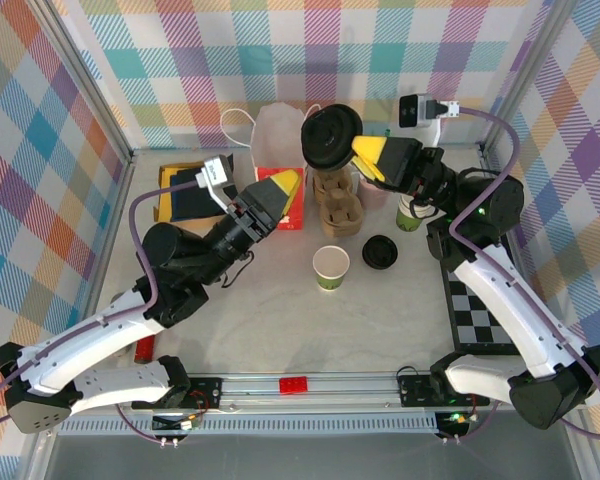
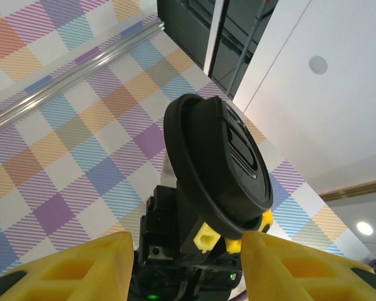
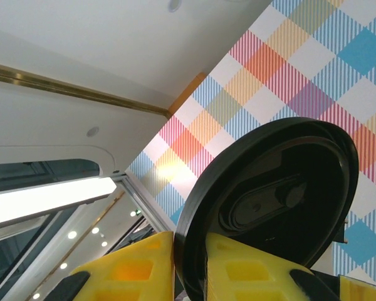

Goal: Pack the takeout coffee

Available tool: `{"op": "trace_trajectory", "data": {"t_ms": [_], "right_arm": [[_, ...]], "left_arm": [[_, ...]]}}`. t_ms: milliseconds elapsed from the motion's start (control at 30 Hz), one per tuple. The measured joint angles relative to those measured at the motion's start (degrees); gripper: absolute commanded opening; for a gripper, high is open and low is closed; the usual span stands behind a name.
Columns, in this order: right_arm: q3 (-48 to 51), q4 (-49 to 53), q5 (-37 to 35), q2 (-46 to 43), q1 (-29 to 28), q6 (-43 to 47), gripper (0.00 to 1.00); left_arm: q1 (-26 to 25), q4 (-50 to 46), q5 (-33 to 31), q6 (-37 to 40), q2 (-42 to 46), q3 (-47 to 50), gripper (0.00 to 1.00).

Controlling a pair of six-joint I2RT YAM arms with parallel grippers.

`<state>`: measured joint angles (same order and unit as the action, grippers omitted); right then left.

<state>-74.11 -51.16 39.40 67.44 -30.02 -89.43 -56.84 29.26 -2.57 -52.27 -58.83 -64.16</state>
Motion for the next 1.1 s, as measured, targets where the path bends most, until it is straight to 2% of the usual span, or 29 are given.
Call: {"op": "trace_trajectory", "data": {"t_ms": [367, 1000, 1100], "right_arm": [[0.52, -3.23, -0.61, 0.76, -0.39, -1.84, 0.18], [3.48, -5.90, -1.31, 1.90, -1.20, -2.93, 0.18], [4.07, -6.12, -1.40, 1.90, -1.33, -2.93, 0.18]], "left_arm": [[1.73, 3.32, 0.50, -3.56, -1.73, 0.00, 0.47], [2.05, 5.42, 1.66, -5.46, -2.62, -0.02, 0.44], [2.21, 5.77, 1.66, -5.64, -2.62, 0.00, 0.41]]}}
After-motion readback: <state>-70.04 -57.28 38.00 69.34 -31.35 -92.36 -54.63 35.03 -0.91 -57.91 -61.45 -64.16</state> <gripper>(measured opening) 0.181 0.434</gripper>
